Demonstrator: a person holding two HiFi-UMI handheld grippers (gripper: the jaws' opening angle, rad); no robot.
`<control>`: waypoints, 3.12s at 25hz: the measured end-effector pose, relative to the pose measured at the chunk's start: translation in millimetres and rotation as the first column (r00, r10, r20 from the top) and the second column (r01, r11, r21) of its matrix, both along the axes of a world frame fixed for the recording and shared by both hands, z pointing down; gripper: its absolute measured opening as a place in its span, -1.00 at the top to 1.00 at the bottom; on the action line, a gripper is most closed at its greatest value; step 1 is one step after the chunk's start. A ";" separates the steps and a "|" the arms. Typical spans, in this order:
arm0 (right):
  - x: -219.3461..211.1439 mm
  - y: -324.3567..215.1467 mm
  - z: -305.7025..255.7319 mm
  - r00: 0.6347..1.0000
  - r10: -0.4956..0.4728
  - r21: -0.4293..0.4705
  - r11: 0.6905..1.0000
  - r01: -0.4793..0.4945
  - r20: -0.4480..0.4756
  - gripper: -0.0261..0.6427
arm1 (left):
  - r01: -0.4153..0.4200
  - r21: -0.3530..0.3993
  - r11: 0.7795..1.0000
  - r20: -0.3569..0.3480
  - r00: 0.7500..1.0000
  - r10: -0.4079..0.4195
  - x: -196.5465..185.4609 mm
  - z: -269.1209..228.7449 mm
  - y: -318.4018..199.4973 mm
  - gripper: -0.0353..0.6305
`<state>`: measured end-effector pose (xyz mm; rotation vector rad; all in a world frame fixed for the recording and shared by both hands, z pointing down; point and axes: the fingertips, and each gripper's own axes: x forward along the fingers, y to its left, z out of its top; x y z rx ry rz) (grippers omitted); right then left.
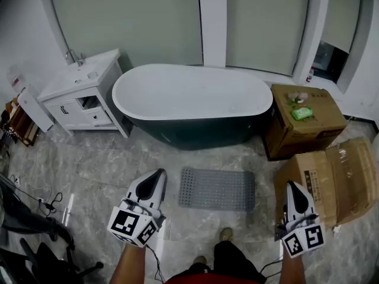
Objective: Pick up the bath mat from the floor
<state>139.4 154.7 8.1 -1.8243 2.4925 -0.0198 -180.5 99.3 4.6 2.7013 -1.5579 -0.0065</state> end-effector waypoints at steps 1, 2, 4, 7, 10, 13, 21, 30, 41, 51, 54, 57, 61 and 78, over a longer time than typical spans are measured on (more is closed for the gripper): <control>2.8 -7.5 1.8 1.000 -0.002 0.000 1.000 0.002 -0.004 0.91 | 0.009 -0.004 1.000 0.003 1.000 -0.009 1.6 0.5 -7.2 0.86; 6.0 -15.3 3.5 1.000 -0.004 -0.001 1.000 0.004 -0.007 0.91 | 0.017 -0.006 1.000 0.005 1.000 -0.017 3.6 1.3 -14.8 0.86; 13.6 -31.6 6.8 1.000 -0.007 -0.002 1.000 0.007 -0.009 0.91 | 0.032 -0.003 0.999 0.010 0.999 -0.032 8.4 3.9 -31.0 0.86; 26.4 -55.8 13.9 1.000 -0.013 -0.012 1.000 0.013 -0.005 0.91 | 0.055 -0.002 0.998 0.020 0.998 -0.055 16.6 9.6 -54.1 0.86; 36.3 -77.5 22.6 1.000 -0.026 -0.026 0.999 0.026 -0.009 0.91 | 0.077 -0.006 0.997 0.022 0.997 -0.077 23.8 14.7 -75.3 0.86; 48.4 -96.8 31.1 0.999 -0.040 -0.038 0.998 0.040 -0.005 0.91 | 0.100 -0.012 0.995 0.024 0.995 -0.099 33.2 19.3 -93.0 0.86; 76.1 -143.6 54.4 0.997 -0.079 -0.063 0.995 0.080 0.009 0.91 | 0.146 -0.022 0.989 0.044 0.988 -0.145 53.0 33.0 -129.6 0.86; 71.4 -180.4 98.8 0.997 -0.076 -0.141 0.987 0.074 -0.008 0.91 | 0.122 -0.109 0.987 0.071 0.991 -0.115 39.6 87.9 -167.5 0.86; 67.4 -202.1 183.9 0.999 0.008 -0.258 0.966 -0.016 -0.031 0.91 | 0.102 -0.248 0.963 0.108 0.991 -0.077 4.7 204.0 -202.6 0.86; 67.0 -217.3 275.3 0.998 0.040 -0.317 0.947 -0.054 -0.049 0.91 | 0.101 -0.302 0.948 0.126 0.990 -0.066 -7.4 300.0 -220.5 0.86; 69.3 -221.0 302.5 0.998 0.047 -0.329 0.942 -0.060 -0.046 0.91 | 0.106 -0.315 0.943 0.130 0.989 -0.068 -8.6 328.4 -222.1 0.86; 71.8 -225.8 329.9 0.998 0.050 -0.339 0.939 -0.064 -0.049 0.91 | 0.111 -0.326 0.939 0.134 0.988 -0.071 -10.8 356.5 -225.4 0.86; 76.4 -230.3 369.5 0.997 0.053 -0.350 0.934 -0.070 -0.057 0.91 | 0.119 -0.336 0.934 0.142 0.987 -0.075 -13.7 396.7 -230.5 0.86; 94.5 -251.8 549.2 0.995 0.047 -0.404 0.911 -0.080 -0.091 0.91 | 0.162 -0.395 0.904 0.194 0.977 -0.090 -33.3 576.3 -253.4 0.86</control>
